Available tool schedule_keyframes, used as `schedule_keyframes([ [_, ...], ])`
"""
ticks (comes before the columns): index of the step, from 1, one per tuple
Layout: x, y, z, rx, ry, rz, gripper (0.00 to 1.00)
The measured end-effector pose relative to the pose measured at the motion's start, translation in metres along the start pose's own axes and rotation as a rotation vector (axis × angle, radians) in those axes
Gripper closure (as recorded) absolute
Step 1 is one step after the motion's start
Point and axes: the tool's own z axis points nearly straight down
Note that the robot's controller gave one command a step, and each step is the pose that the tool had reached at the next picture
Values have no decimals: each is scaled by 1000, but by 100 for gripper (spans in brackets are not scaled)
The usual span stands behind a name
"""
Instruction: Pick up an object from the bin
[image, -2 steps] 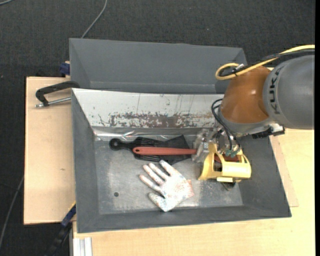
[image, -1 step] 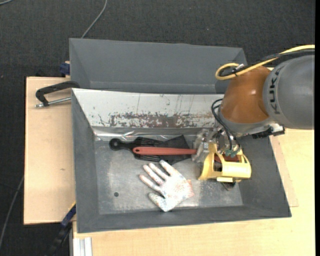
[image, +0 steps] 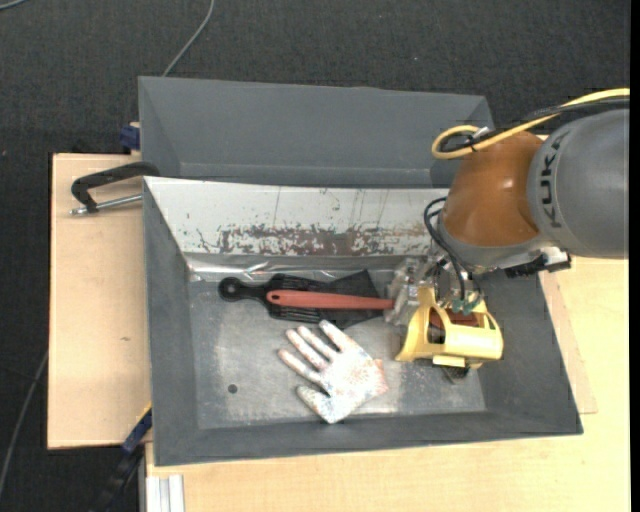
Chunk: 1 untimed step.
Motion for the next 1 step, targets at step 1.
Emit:
schedule_keyframes([
  [1, 2, 0, -18, 1, 7, -1, 100],
])
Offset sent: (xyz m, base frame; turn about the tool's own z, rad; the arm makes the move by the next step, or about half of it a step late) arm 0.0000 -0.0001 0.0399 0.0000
